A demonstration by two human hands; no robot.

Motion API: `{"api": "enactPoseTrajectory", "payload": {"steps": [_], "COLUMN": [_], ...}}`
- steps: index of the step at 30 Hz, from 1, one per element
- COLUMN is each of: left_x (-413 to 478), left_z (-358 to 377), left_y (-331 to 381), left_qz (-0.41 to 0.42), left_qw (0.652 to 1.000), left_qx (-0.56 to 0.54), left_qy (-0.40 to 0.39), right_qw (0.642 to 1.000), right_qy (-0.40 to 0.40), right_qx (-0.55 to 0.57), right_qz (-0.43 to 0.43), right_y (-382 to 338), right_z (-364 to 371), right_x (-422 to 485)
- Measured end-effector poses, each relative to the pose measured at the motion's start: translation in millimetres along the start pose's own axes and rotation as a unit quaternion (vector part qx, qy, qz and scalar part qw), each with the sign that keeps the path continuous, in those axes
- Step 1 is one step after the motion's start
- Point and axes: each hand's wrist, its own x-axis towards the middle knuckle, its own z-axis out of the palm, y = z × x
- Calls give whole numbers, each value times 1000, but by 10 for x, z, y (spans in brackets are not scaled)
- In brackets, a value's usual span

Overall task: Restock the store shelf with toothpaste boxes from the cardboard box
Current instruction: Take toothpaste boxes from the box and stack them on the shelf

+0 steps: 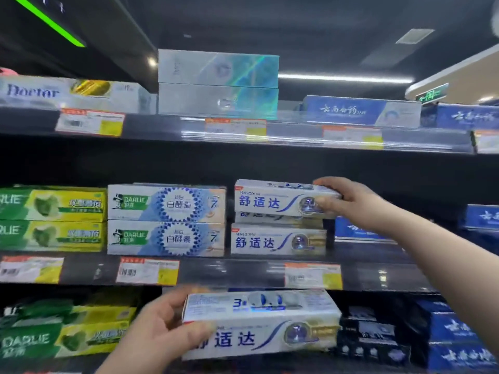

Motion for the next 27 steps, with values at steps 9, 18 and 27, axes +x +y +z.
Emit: {"api": "enactPoseTrajectory", "payload": {"steps": [9, 18, 27], "left_x": [394, 445, 649], "left_z": [-4, 208, 406], "left_y": [27, 99, 372], "left_qz": [50, 70, 101], "left_qw": [998, 997, 992], "left_qx": [11, -14, 14], "left_qy": [-22, 20, 70], "right_qw": [998, 986, 993], "right_qy": [-55, -58, 57], "right_qx": [30, -114, -46], "right_qz": [-18, -110, -92], "right_y": [187, 381, 430], "right_z": [102, 150, -102], "right_x": [178, 307, 269]}}
